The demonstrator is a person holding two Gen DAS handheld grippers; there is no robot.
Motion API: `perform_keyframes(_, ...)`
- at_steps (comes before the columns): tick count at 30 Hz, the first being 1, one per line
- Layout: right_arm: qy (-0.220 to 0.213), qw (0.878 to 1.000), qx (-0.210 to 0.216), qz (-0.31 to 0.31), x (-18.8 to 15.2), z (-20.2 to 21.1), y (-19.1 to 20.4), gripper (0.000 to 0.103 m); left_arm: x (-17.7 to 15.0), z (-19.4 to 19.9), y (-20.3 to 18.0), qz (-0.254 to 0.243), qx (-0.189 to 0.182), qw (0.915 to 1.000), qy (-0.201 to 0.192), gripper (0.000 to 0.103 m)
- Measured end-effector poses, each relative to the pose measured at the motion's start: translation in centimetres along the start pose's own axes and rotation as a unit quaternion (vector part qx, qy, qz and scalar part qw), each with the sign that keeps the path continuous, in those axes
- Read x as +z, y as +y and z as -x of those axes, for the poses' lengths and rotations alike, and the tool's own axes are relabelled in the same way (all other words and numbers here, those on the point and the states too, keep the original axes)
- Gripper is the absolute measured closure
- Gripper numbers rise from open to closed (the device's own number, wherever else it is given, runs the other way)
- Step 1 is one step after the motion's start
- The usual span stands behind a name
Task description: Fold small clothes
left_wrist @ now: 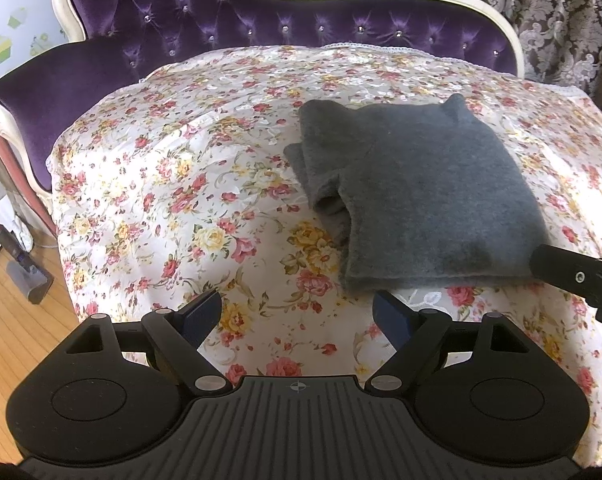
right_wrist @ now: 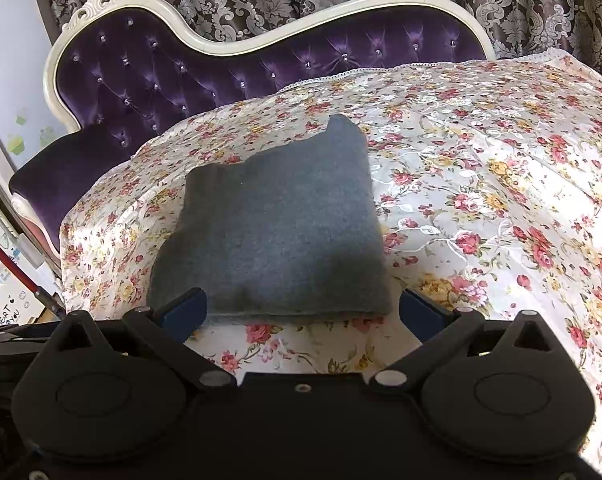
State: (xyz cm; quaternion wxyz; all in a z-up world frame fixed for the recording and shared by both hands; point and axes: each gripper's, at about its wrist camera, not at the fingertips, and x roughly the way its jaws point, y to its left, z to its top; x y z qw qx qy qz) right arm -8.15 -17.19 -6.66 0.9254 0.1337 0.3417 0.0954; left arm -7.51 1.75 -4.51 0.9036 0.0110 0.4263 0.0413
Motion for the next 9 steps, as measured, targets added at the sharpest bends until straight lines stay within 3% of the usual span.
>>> perform_keyframes(9,0.001,1.0,-0.001,0.002,0.07,-0.13,0.01,0.001,0.11,-0.14,-0.19,-0.003,-0.003,1.0,-0.002,0.021)
